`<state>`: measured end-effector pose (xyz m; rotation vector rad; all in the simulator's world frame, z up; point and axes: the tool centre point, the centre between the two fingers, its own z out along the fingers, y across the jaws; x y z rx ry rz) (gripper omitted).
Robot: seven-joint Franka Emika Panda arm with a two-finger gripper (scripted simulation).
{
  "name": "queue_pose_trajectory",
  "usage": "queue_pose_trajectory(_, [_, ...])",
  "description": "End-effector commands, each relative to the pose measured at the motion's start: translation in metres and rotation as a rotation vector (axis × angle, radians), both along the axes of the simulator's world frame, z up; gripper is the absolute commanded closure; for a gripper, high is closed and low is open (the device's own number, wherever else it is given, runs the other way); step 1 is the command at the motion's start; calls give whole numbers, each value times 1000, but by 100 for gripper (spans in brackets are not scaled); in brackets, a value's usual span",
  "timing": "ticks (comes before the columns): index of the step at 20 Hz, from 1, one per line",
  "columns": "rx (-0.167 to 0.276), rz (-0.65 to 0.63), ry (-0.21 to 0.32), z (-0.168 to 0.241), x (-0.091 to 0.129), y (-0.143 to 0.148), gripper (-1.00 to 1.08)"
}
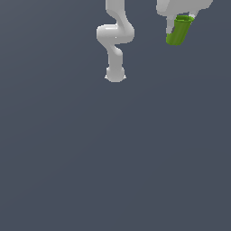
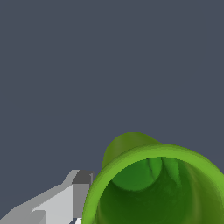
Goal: Pick up the object and move it to a goal position.
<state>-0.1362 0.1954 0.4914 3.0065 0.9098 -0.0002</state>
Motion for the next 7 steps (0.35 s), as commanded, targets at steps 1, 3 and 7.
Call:
queue_pose_trajectory(1, [0, -1, 0, 10, -2, 2, 108])
queue_pose_trajectory(3, [0, -1, 0, 14, -3, 4, 108])
queue_pose_trajectory(7, [0, -1, 0, 18, -4, 4, 108])
